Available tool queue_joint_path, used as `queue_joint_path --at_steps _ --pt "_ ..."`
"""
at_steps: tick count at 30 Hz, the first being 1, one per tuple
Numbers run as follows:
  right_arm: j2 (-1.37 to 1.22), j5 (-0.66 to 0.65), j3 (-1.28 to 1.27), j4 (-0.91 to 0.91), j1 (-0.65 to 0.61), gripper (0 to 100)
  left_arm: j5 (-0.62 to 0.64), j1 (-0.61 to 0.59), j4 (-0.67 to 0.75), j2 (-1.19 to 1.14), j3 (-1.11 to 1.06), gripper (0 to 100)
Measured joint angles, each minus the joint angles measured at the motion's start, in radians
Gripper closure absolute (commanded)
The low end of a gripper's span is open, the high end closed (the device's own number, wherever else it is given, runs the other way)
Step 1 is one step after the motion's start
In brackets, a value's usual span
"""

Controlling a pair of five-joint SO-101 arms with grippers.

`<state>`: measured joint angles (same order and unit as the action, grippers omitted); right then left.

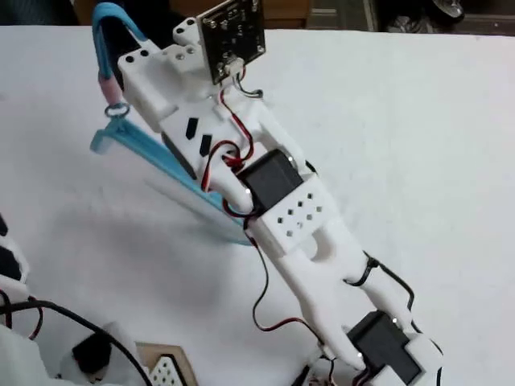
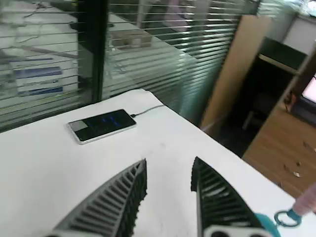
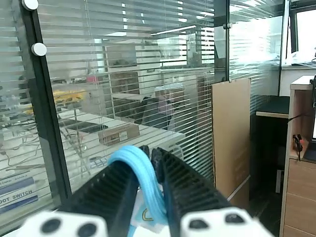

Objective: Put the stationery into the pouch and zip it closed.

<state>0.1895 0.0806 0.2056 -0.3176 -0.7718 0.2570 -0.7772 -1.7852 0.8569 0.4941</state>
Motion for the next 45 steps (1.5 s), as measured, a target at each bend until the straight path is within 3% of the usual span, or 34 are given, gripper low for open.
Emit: queue_joint_path --at_steps 10,21,29,35,45 --pt "-0.041 0.000 0.074 0.068 0.005 98.1 0.034 -0.020 0.000 0.198 -0.160 80" --pt "-0.433 0.000 0.632 -0.098 0.069 98.1 0.034 -0.020 0.026 0.203 -0.233 79" --pt "-0.632 0.000 1.013 -0.238 0.078 98.1 0.034 0.160 0.064 0.195 -0.249 79" --pt "-0.640 0.000 1.074 -0.241 0.115 98.1 0.034 0.242 0.064 0.138 -0.249 79" --pt "-0.640 0.000 1.076 -0.295 0.138 98.1 0.034 0.255 0.009 0.133 -0.126 80"
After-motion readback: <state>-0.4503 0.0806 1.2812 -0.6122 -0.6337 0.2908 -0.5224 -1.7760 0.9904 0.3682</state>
